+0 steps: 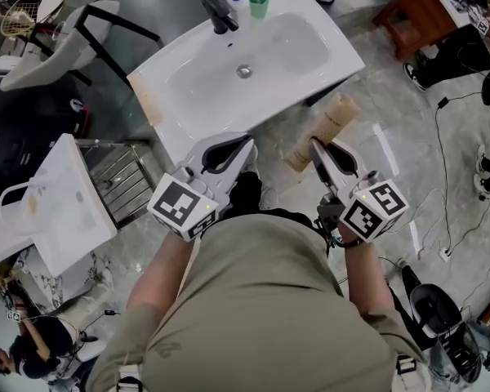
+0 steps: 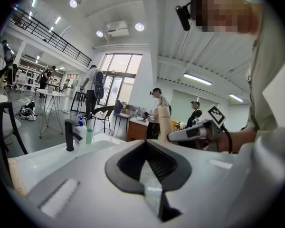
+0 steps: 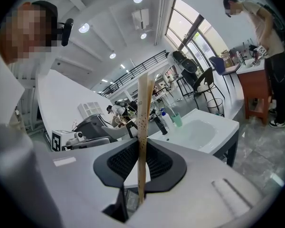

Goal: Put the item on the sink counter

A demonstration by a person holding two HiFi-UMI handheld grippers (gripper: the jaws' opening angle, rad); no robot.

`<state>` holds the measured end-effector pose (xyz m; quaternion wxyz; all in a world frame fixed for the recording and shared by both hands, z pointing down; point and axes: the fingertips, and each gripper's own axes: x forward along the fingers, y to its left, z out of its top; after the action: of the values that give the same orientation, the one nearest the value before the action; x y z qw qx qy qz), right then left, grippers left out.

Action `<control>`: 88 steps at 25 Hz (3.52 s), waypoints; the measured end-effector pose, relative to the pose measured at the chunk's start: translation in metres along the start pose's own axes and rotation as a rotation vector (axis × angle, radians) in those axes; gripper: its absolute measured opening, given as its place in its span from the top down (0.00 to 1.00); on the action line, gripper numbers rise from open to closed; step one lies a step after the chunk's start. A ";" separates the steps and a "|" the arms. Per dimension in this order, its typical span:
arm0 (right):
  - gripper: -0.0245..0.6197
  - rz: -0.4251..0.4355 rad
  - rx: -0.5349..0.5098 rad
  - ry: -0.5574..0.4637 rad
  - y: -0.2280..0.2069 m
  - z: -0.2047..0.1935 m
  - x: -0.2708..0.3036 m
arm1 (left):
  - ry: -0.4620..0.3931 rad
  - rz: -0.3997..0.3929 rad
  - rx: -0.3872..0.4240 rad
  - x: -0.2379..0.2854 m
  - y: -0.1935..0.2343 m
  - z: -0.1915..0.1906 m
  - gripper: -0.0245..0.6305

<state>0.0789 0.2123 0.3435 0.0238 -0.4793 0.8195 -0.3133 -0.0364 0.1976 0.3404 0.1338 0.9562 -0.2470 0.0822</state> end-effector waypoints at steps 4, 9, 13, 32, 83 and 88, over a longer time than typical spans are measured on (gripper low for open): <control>0.88 -0.007 0.012 -0.001 -0.010 0.005 0.012 | 0.010 -0.008 -0.016 0.010 0.013 -0.001 0.95; 0.88 -0.023 0.013 0.005 -0.015 0.012 0.026 | 0.015 -0.021 -0.022 0.018 0.029 0.001 0.95; 0.88 -0.027 0.022 0.007 -0.021 0.016 0.041 | 0.020 -0.029 -0.022 0.025 0.045 0.006 0.95; 0.88 -0.044 0.025 0.035 -0.042 0.041 0.097 | 0.032 -0.035 -0.031 0.048 0.102 0.017 0.95; 0.88 -0.096 -0.065 0.135 -0.082 0.081 0.221 | 0.047 -0.048 -0.090 0.075 0.214 0.025 0.95; 0.88 -0.068 -0.089 0.161 -0.086 0.087 0.229 | 0.054 -0.016 -0.094 0.073 0.215 0.023 0.95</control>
<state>0.0507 -0.0431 0.3798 -0.0741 -0.4809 0.8150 -0.3147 -0.0769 -0.0229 0.3814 0.1860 0.9482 -0.2393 0.0952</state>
